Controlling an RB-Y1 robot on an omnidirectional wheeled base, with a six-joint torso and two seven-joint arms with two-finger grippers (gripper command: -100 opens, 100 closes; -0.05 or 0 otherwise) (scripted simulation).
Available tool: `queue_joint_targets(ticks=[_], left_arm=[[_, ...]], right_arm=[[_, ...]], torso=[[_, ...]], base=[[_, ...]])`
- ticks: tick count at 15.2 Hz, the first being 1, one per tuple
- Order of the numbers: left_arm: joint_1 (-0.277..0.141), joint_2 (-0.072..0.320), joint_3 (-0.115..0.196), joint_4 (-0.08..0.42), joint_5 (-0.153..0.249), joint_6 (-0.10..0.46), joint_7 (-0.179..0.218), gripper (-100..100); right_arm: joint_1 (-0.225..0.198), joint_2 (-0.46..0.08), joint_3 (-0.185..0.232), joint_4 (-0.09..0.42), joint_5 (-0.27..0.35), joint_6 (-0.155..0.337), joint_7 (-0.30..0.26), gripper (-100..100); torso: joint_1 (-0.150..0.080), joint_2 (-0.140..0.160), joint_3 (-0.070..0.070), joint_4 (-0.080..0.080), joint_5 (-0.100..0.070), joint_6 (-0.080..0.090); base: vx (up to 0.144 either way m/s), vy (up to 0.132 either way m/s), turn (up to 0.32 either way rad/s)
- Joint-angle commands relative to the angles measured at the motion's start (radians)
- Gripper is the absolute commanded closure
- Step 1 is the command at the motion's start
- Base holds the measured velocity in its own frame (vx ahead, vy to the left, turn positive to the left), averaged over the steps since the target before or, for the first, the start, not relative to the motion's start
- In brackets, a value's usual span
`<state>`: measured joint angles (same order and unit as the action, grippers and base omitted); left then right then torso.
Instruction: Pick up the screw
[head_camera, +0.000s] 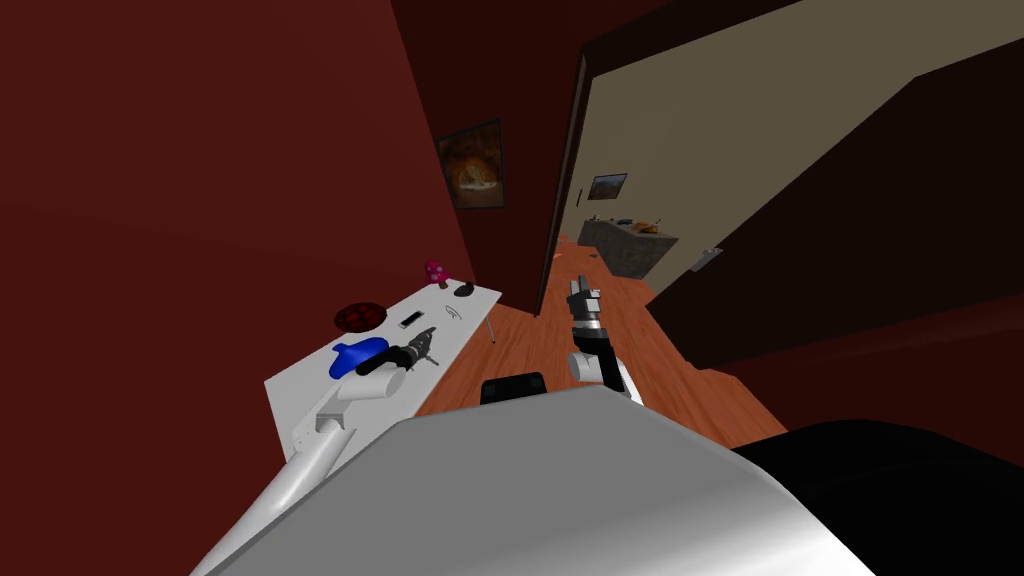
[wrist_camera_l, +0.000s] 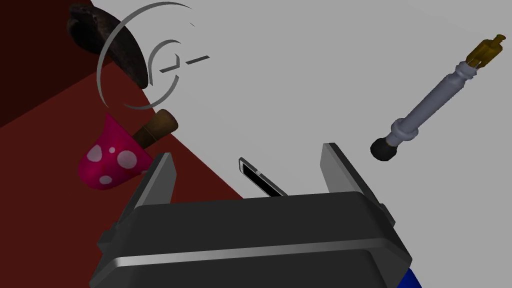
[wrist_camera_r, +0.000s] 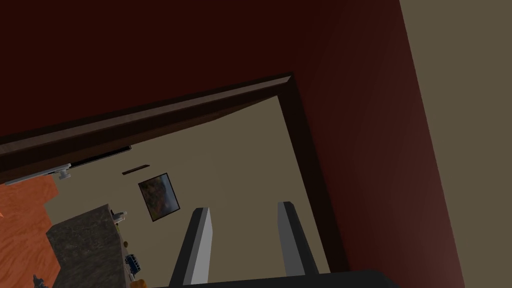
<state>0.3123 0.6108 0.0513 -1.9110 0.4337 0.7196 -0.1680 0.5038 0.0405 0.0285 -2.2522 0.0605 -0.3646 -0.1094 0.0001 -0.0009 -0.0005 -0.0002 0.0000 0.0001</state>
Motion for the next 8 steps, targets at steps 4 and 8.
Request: queue_joint_targets(ticks=[4,8], left_arm=[[-0.019,0.03,0.0,0.037,0.032,0.099,-0.022,-100],[-0.029,0.047,0.0,0.059,0.05,0.17,-0.033,-100]], right_arm=[[0.0,0.0,0.0,0.0,0.0,0.0,0.0,0],[0.0,0.0,0.0,0.0,0.0,0.0,0.0,0]], torso=[[0.0,0.0,0.0,0.0,0.0,0.0],[0.0,0.0,0.0,0.0,0.0,0.0]], base=[[0.007,-0.001,-0.031],[0.01,-0.002,-0.048]])
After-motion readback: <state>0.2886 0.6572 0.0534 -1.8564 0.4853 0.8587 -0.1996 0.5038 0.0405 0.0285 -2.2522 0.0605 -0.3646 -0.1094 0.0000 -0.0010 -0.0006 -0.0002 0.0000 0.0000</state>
